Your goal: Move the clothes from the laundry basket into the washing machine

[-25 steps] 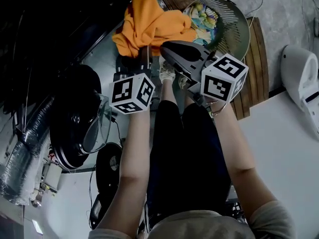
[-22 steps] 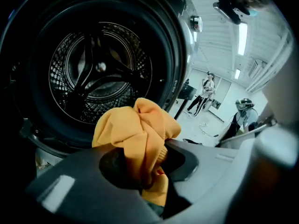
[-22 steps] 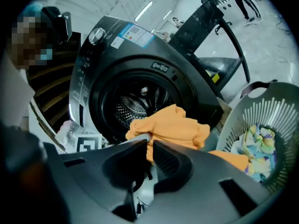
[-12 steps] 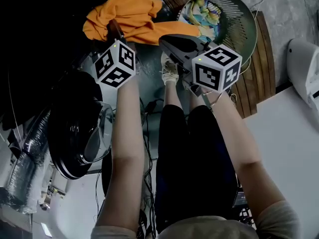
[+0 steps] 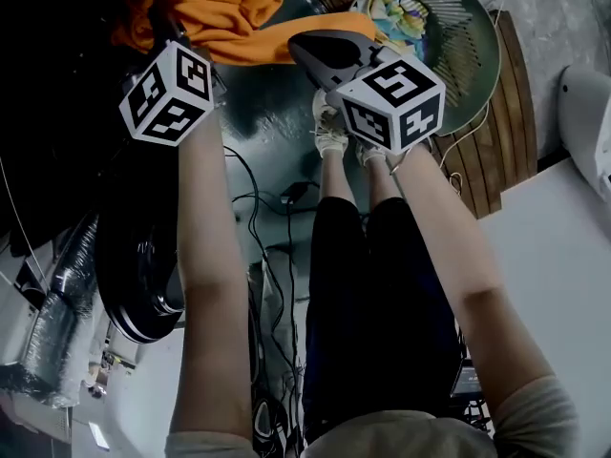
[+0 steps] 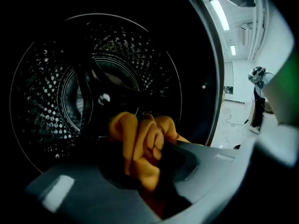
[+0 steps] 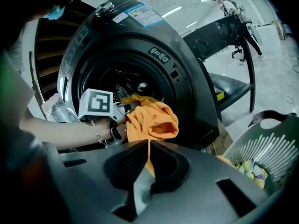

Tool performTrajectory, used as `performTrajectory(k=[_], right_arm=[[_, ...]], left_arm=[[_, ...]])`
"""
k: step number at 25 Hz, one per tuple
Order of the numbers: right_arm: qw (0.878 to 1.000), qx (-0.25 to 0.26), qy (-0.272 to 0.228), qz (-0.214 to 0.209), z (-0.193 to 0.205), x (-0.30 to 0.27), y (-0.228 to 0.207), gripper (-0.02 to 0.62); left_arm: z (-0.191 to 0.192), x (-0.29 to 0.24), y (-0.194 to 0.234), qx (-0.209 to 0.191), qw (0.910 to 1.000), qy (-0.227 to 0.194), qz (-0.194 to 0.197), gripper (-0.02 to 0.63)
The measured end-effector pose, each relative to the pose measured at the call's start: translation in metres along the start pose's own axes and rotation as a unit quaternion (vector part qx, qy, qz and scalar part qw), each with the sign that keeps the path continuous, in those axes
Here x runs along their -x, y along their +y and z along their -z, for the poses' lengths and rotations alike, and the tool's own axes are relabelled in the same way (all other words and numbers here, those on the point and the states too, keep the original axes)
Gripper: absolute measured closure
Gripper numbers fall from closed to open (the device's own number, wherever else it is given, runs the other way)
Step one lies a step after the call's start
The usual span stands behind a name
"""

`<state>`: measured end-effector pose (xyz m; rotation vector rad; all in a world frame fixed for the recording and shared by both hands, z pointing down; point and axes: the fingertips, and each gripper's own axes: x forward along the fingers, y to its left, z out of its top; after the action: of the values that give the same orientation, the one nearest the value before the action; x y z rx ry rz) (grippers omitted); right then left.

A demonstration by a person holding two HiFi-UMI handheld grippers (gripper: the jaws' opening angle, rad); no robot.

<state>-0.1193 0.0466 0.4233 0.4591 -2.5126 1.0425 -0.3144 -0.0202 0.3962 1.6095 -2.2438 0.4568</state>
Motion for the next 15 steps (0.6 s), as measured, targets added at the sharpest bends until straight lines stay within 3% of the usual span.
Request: performTrajectory(k=[4, 6, 10, 15], right_arm=[[0.999, 0.002, 0.019, -0.032, 0.007, -0.005, 0.017, 0.575], [0.999, 0.0, 0.023, -0.035, 0.011, -0.006, 0.023, 0.575], [0.999, -0.016, 0.02, -0.034, 0.02, -0.007, 0.033, 0.575], [0.999, -0.028, 0.015, -0.034, 0.025, -0.004, 0.042, 0.575]], left_arm=[[-0.016, -0.023, 0.017, -0.034, 0.999, -0.016, -0.023, 0.486], [-0.004, -0.042, 0.017, -0.034, 0.999, 0.006, -0.028, 0.468], [0.024, -0.065, 0.026, 0.033, 0.9974, 0.057, -0.029, 0.364], [0.017, -0.053, 0.045, 0.071, 0.9941, 0.067, -0.048, 0.275]])
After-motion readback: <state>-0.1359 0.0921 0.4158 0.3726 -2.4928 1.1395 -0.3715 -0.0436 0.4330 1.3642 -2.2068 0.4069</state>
